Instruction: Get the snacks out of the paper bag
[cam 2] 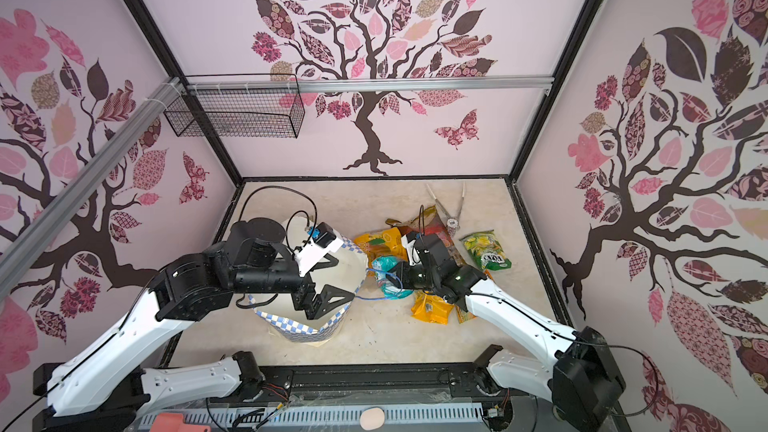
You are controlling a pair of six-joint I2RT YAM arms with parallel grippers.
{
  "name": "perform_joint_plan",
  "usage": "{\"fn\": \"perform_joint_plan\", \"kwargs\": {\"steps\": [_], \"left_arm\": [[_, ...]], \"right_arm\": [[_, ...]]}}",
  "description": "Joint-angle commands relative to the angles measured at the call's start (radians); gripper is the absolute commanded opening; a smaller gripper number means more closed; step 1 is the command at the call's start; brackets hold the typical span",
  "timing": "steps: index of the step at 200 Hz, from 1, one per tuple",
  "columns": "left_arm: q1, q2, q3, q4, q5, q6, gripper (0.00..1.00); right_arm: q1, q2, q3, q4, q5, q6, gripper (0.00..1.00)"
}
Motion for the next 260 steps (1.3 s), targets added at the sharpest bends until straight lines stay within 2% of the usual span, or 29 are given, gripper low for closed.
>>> {"fn": "perform_joint_plan", "kwargs": {"steps": [1, 41, 58, 77, 91, 126, 156, 175, 192, 210, 228, 260], "left_arm": [[-0.003, -0.017, -0.015, 0.005, -0.078, 0.028, 0.99], [-0.003, 0.015, -0.025, -0.002, -0.121, 0.034, 0.99], [-0.003, 0.017, -0.025, 0.009, -0.140, 0.034, 0.99], [-0.003, 0.015, -0.023, 0.015, -0.161, 0.039, 0.98], [-0.003, 0.012, -0.023, 0.022, -0.178, 0.039, 0.98], [-0.003, -0.013, -0.032, 0.052, -0.168, 0.032, 0.99], [-0.003, -0.017, -0.021, 0.051, -0.186, 0.022, 0.98], [-0.003, -0.026, -0.007, 0.065, -0.250, -0.019, 0.98], [0.003, -0.028, 0.021, 0.081, -0.374, -0.063, 0.99], [0.076, -0.027, 0.041, 0.111, -0.446, -0.095, 0.99], [0.230, -0.024, 0.053, 0.153, -0.374, -0.128, 0.99], [0.526, 0.055, 0.097, 0.200, -0.199, -0.192, 0.99]], "right_arm": [[0.037, 0.056, -0.016, 0.105, 0.016, 0.042, 0.00], [0.079, 0.192, -0.010, 0.123, 0.043, 0.028, 0.02], [0.082, 0.221, -0.032, 0.152, 0.051, 0.031, 0.14], [0.081, 0.237, -0.031, 0.142, 0.048, 0.026, 0.20], [0.081, 0.224, -0.029, 0.126, 0.053, 0.024, 0.30], [0.082, 0.152, -0.001, 0.059, 0.094, -0.002, 0.47], [0.081, 0.077, 0.052, -0.011, 0.160, -0.030, 0.54], [0.078, 0.031, 0.094, -0.046, 0.226, -0.052, 0.61], [0.063, -0.020, 0.125, -0.061, 0.307, -0.082, 0.71], [0.014, -0.081, 0.134, -0.063, 0.398, -0.121, 0.85], [-0.093, -0.139, 0.123, -0.055, 0.435, -0.139, 0.99], [-0.290, -0.184, 0.098, -0.019, 0.432, -0.209, 1.00]]}}
